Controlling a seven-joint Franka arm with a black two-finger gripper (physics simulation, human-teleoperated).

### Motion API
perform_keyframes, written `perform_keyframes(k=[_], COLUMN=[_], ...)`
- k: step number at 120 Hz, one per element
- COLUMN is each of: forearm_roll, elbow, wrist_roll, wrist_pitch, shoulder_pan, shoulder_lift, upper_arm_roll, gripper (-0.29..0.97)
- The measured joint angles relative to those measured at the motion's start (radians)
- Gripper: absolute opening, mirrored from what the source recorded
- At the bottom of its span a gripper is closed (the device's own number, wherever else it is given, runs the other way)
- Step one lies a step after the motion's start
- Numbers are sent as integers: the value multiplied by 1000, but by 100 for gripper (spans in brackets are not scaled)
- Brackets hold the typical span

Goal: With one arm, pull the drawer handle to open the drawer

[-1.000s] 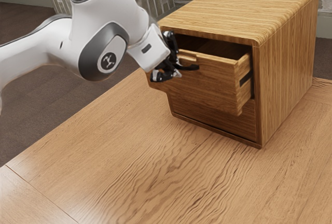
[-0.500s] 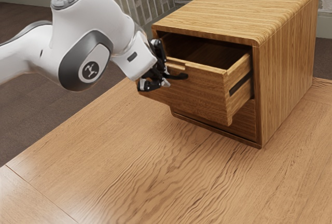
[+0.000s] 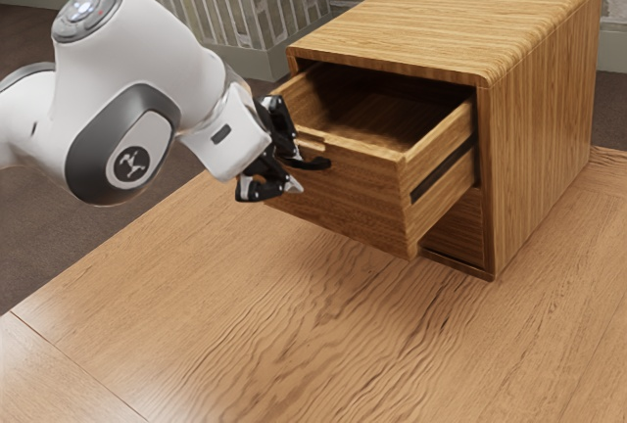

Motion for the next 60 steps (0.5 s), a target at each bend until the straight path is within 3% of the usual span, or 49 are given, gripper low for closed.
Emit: perform_keyframes(k=[11, 60], forearm_roll=[5, 37], elbow=[-15, -94], wrist_roll=[-4, -26], wrist_pitch=[0, 1], shoulder_pan=[-5, -18], shoulder_lift=[-20, -101], upper_arm_roll=[2, -3], gripper=[-2, -4])
